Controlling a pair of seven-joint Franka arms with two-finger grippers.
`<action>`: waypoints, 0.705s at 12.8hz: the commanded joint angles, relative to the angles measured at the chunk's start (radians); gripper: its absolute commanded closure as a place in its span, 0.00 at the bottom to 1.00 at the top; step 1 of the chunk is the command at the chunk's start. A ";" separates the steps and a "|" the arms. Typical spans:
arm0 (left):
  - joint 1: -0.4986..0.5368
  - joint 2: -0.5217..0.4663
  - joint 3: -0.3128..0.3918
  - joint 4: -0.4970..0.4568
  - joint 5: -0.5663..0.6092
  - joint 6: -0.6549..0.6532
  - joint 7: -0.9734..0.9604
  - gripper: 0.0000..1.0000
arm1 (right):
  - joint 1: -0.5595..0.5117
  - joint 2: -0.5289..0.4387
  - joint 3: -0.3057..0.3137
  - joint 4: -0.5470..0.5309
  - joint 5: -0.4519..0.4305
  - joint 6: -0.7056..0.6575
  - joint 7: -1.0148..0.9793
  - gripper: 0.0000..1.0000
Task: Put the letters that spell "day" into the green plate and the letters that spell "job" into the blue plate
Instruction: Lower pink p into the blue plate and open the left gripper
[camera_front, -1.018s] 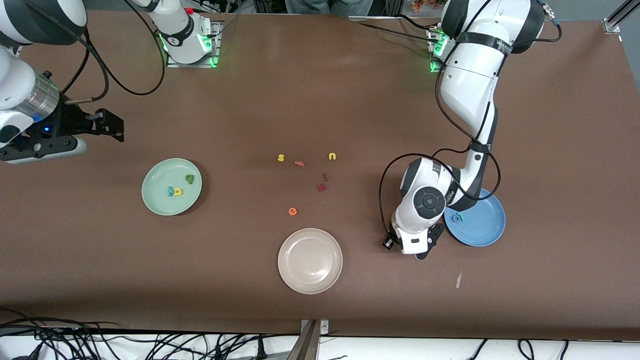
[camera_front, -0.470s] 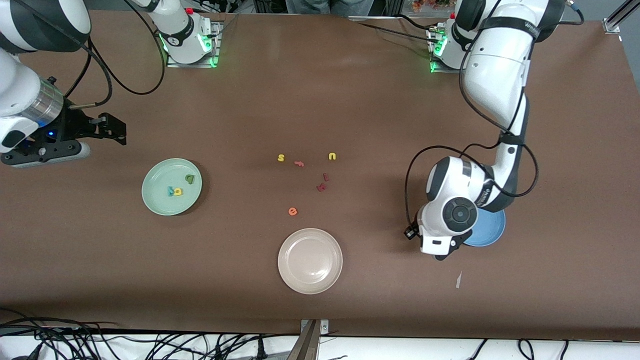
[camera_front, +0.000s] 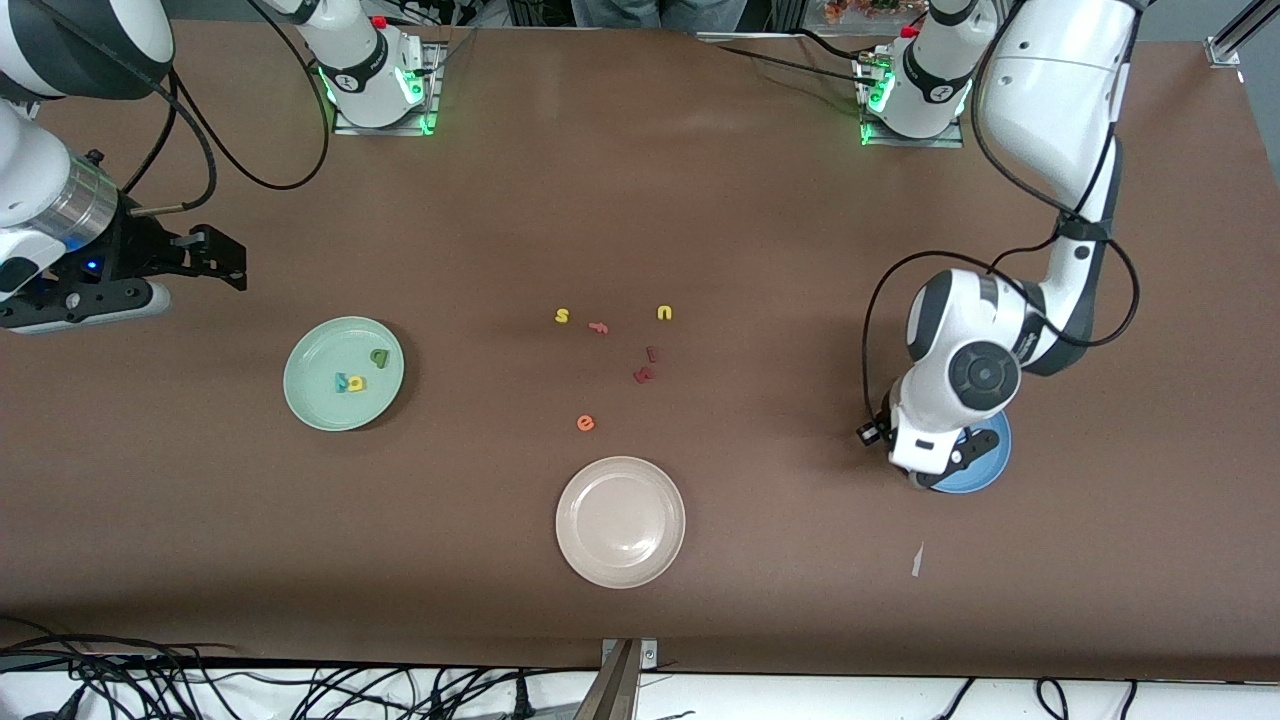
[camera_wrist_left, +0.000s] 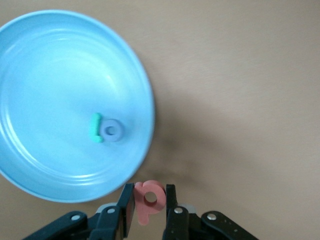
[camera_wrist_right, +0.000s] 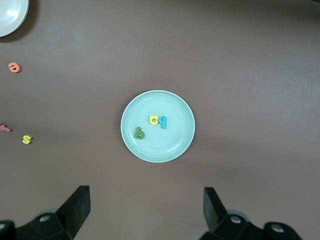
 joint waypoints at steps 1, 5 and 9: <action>0.054 -0.127 -0.007 -0.178 0.040 0.058 0.103 1.00 | 0.001 -0.007 0.003 0.007 0.034 -0.018 -0.017 0.00; 0.102 -0.149 -0.008 -0.304 0.060 0.210 0.207 0.80 | -0.002 -0.010 -0.005 0.021 0.053 -0.063 -0.017 0.00; 0.121 -0.147 -0.005 -0.248 0.058 0.145 0.230 0.00 | -0.008 -0.004 -0.005 0.021 0.051 -0.058 -0.022 0.00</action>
